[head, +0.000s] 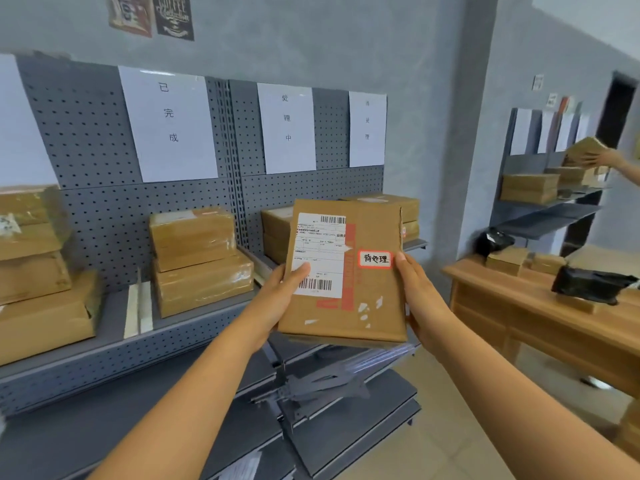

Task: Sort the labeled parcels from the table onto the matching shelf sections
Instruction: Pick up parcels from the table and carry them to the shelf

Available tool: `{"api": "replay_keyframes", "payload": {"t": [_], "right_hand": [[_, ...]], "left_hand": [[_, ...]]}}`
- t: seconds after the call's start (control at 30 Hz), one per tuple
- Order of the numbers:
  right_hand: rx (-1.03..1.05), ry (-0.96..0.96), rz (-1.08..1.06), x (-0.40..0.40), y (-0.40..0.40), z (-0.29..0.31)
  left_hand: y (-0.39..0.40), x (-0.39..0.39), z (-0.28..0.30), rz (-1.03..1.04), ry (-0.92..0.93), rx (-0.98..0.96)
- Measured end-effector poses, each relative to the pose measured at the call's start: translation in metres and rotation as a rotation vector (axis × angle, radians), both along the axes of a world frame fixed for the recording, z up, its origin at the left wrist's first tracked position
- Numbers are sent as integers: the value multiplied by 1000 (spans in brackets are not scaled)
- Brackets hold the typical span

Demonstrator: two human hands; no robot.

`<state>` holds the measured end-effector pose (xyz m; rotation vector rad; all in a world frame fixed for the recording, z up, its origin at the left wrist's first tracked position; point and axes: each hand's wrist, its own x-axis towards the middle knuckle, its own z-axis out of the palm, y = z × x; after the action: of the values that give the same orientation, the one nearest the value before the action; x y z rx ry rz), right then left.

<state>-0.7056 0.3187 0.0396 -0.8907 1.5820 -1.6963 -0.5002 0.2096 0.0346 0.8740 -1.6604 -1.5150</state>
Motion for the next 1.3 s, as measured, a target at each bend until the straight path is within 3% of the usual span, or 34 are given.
{"api": "replay_keyframes", "payload": {"t": [0.33, 0.9, 1.3], "right_hand": [[-36, -24, 117, -115, -80, 1], [-20, 10, 30, -362, -244, 12], [-92, 180, 205, -511, -367, 60]], "left_hand": [[-70, -109, 12, 74, -59, -31], [-238, -348, 29, -27, -81, -60], [-325, -479, 68, 166, 41, -21]]}}
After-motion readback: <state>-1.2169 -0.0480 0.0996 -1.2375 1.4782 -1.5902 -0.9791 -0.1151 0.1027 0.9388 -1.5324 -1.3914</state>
